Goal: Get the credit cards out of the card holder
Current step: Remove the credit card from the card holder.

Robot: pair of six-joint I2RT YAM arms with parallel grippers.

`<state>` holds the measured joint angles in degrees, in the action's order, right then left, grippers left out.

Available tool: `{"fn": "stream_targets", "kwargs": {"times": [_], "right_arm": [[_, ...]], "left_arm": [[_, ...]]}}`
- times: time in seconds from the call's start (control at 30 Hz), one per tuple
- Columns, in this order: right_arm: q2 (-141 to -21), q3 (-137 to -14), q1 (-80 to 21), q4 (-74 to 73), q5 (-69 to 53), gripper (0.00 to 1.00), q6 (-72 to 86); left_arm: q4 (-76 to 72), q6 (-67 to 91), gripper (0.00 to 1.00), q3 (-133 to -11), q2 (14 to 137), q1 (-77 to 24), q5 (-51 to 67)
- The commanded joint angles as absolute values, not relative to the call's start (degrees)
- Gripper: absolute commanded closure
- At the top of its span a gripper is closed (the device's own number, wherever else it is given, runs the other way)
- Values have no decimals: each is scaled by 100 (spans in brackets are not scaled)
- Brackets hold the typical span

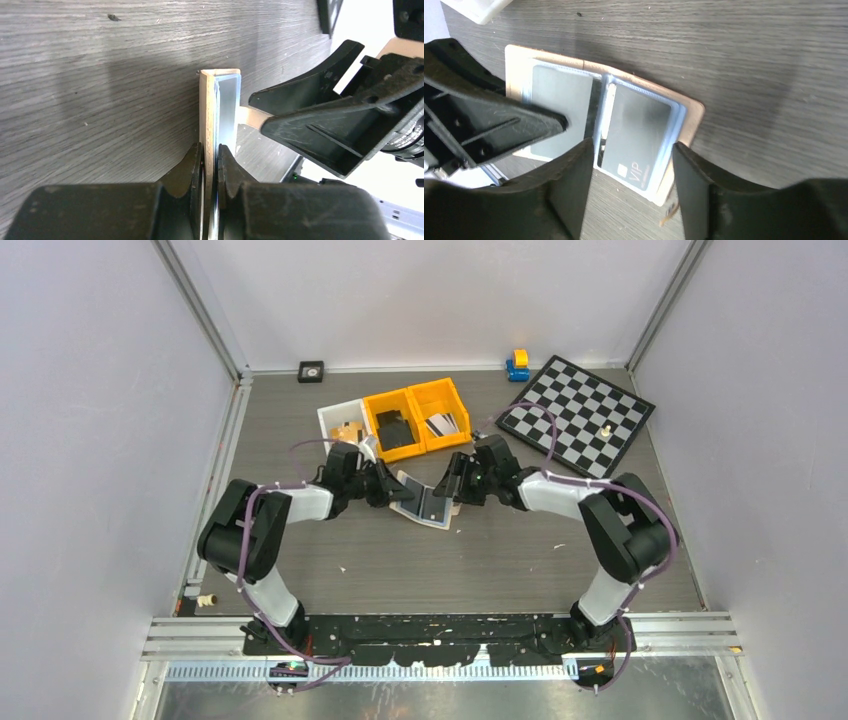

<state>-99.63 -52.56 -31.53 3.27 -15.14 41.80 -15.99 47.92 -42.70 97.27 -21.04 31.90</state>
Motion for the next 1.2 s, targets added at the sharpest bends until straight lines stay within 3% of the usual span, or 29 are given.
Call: {"fn": "stream_targets", "kwargs": {"times": [0.0, 0.07, 0.17, 0.6, 1.0, 1.17], "right_arm": [[-9011, -4791, -3039, 982, -1155, 30, 4145], [-8711, -4571, -3032, 1264, -1135, 21, 4164], [-8379, -4303, -3030, 1677, -1170, 16, 4196], [-8915, -4087, -3030, 2880, -1992, 16, 4717], [-8818, -3990, -3012, 3004, -1940, 15, 4895], [-7991, -3445, -2937, 3170, -1284, 14, 4754]], "left_arm": [[-3108, 5421, 100, -3892, 9378, -1912, 3861], [-3530, 5627, 100, -3756, 9306, -1780, 3957], [-4279, 6004, 100, -3498, 9243, -1561, 4070], [-8104, 8157, 100, -2909, 9852, -1260, 4487], [-8200, 8237, 100, -2836, 9584, -1146, 4500], [-8183, 8240, 100, -2621, 9403, -950, 4367]]}}
